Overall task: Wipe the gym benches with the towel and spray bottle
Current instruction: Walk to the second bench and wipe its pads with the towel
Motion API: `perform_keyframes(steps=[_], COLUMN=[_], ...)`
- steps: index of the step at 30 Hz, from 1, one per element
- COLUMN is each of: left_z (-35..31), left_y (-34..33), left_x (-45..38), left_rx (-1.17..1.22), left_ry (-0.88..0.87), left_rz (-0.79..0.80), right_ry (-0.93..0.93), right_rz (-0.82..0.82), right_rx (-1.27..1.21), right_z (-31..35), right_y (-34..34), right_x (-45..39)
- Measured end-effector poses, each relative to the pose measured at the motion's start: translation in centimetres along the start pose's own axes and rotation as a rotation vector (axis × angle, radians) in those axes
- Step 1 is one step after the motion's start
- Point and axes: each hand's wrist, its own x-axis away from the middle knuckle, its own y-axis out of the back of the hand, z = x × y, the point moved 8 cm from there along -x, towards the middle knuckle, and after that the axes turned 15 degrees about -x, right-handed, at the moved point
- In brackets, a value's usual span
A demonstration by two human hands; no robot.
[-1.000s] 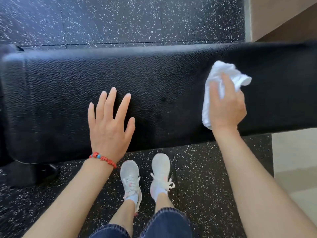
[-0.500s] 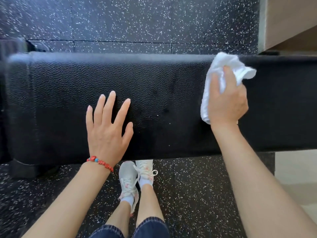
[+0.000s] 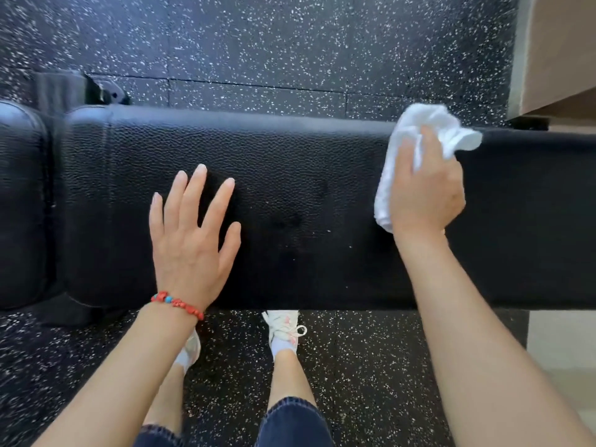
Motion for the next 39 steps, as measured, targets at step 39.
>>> perform_keyframes(steps=[39], left_z=[10.8], left_y=[-1.4], left_x=[-0.1], left_rx=[0.048], left_ry=[-0.18], left_rz=[0.025], right_ry=[0.451], right_rz=[-0.073], right_rx=[0.056], right_z=[17.0], right_y=[-7.1], right_x=[16.0])
